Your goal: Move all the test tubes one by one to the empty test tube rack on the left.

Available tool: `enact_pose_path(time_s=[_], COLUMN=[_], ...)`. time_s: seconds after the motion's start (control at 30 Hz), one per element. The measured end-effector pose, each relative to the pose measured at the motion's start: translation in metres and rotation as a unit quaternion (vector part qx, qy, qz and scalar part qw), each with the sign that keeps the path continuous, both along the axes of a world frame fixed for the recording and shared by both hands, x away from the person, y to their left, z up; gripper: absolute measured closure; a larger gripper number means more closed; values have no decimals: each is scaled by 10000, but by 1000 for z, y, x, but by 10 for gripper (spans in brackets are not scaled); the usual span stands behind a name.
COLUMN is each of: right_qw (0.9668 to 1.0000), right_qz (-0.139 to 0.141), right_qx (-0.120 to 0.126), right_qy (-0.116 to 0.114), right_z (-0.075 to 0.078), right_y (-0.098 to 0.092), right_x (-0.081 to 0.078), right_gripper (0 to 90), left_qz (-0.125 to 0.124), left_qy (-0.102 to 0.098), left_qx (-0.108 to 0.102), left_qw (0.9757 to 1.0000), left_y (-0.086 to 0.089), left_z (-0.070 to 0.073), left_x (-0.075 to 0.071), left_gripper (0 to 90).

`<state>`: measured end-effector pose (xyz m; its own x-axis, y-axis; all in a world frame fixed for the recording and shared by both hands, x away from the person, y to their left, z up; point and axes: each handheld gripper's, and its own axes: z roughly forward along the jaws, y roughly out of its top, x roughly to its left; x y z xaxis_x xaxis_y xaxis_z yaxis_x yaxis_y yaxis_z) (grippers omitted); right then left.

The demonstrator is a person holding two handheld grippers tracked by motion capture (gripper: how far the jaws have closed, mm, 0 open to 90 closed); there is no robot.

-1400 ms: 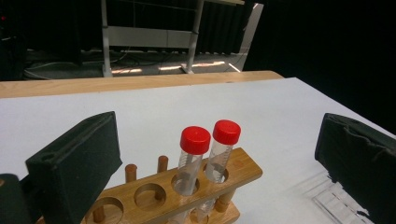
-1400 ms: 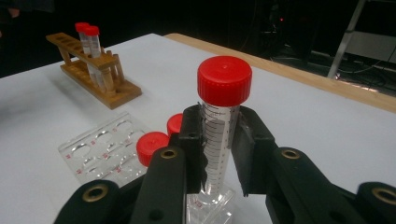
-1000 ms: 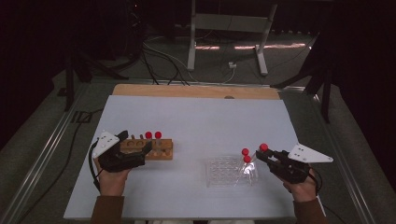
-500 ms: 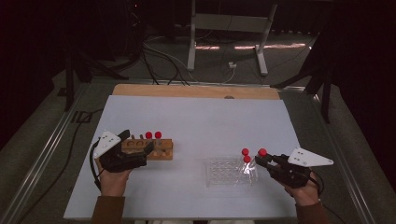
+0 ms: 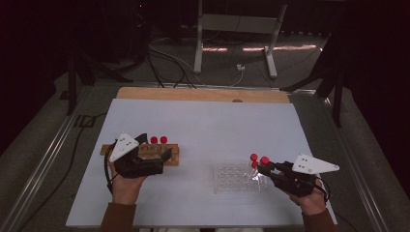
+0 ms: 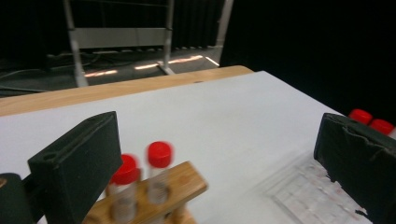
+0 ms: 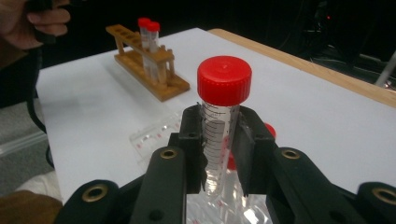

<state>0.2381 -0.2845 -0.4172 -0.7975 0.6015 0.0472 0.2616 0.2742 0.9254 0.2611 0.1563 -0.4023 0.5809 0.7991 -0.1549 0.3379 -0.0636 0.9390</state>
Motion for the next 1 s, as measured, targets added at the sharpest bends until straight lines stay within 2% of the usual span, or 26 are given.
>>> enact_pose_path(time_s=[0.2, 0.37, 0.6, 0.73, 0.83, 0.93, 1.0], right_qw=[9999, 9999, 9998, 9998, 9998, 9997, 9997], right_qz=[81, 46, -27, -9, -5, 12, 30], right_qx=[130, 92, 13, 35, 30, 25, 29], right_qy=[-11, 49, 183, 216, 220, 232, 236], right_z=[5, 8, 8, 8, 8, 7, 7], right_y=[8, 15, 28, 35, 38, 41, 43], right_x=[2, 5, 10, 11, 11, 12, 11], right_gripper=[738, 738, 738, 738, 738, 738, 737], left_qz=[-407, -809, -1162, -1436, -1671, -1990, -2092], left_qy=[-22, 44, 123, 170, 199, 173, 146], left_qx=[21, 43, -2, 0, -64, -198, -162], left_qw=[9992, 9967, 9932, 9895, 9857, 9796, 9776], left_y=[-18, -36, -61, -77, -89, -101, -110], left_z=[8, 10, 11, 13, 15, 15, 16], left_x=[0, 3, 9, 10, 10, 11, 10], left_gripper=[29, 56, 68, 73, 74, 74, 74])
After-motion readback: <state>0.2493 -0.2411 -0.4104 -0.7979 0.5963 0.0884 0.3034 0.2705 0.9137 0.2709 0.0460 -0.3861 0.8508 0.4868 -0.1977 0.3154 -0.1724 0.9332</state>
